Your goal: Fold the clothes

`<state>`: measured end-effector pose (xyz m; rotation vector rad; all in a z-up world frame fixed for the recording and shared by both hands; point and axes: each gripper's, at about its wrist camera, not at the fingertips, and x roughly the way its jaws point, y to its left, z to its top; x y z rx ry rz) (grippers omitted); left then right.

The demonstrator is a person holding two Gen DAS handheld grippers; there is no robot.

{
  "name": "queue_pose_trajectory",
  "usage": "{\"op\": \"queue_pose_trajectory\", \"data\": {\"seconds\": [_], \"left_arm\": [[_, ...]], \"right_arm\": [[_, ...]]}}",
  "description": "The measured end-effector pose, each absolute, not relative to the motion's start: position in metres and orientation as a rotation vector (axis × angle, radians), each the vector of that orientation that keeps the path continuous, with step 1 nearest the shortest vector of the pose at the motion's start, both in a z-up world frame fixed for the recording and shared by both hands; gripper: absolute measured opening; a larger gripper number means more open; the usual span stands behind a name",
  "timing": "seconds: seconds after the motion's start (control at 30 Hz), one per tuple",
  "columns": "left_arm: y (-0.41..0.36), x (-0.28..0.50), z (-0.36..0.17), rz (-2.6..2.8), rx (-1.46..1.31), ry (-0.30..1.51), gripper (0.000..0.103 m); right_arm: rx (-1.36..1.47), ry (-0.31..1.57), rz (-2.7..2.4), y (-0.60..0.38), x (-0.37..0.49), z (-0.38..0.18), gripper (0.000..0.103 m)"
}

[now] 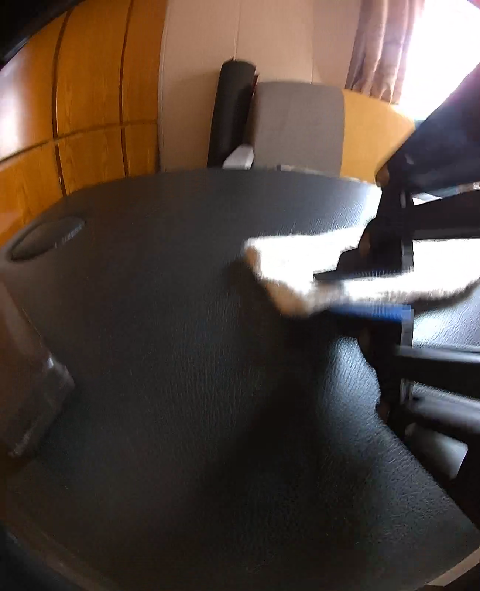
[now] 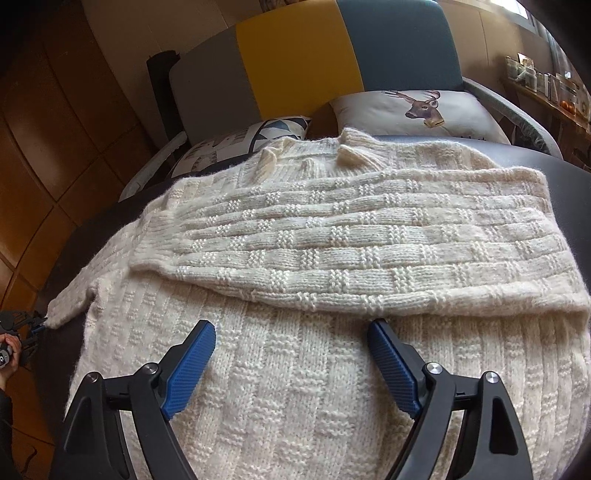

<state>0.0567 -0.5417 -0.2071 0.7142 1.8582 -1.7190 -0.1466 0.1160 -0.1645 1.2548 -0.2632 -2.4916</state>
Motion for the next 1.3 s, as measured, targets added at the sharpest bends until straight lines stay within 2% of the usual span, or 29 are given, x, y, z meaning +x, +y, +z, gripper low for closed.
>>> {"op": "queue_pose_trajectory", "data": {"seconds": [0.23, 0.33, 0.53, 0.73, 0.9, 1.0, 1.2, 1.23, 1.3], "left_arm": [[-0.513, 0.032, -0.176, -1.889, 0.754, 1.805, 0.007], [-0.485, 0.005, -0.15, -2.024, 0.796, 1.79, 0.007], [-0.387, -0.075, -0.095, -2.321, 0.975, 1.755, 0.007], [-0.262, -0.154, -0.067, -2.548, 1.256, 1.641, 0.007], [-0.163, -0.197, -0.08, -2.616, 1.512, 1.523, 0.007], [-0.115, -0.199, -0.098, -2.608, 1.653, 1.444, 0.007], [-0.072, -0.213, -0.126, -2.61, 1.827, 1.23, 0.008], [-0.071, -0.206, -0.129, -2.609, 1.836, 1.245, 0.01], [-0.074, -0.185, -0.132, -2.613, 1.854, 1.321, 0.025]], "right_arm": [[1.277, -0.259, -2.486, 0.115, -0.148, -0.162, 0.087], [1.283, -0.332, -2.477, 0.122, -0.149, -0.158, 0.087], [1.284, -0.457, -2.484, 0.146, -0.149, -0.154, 0.087], [1.256, -0.529, -2.471, 0.166, -0.151, -0.147, 0.087], [1.241, -0.582, -2.398, 0.175, -0.154, -0.144, 0.086], [1.226, -0.618, -2.345, 0.177, -0.157, -0.141, 0.08], [1.248, -0.819, -2.17, 0.176, -0.173, -0.141, 0.078], [1.251, -0.861, -2.129, 0.174, -0.177, -0.143, 0.076], [1.257, -0.937, -2.046, 0.167, -0.185, -0.148, 0.069]]}}
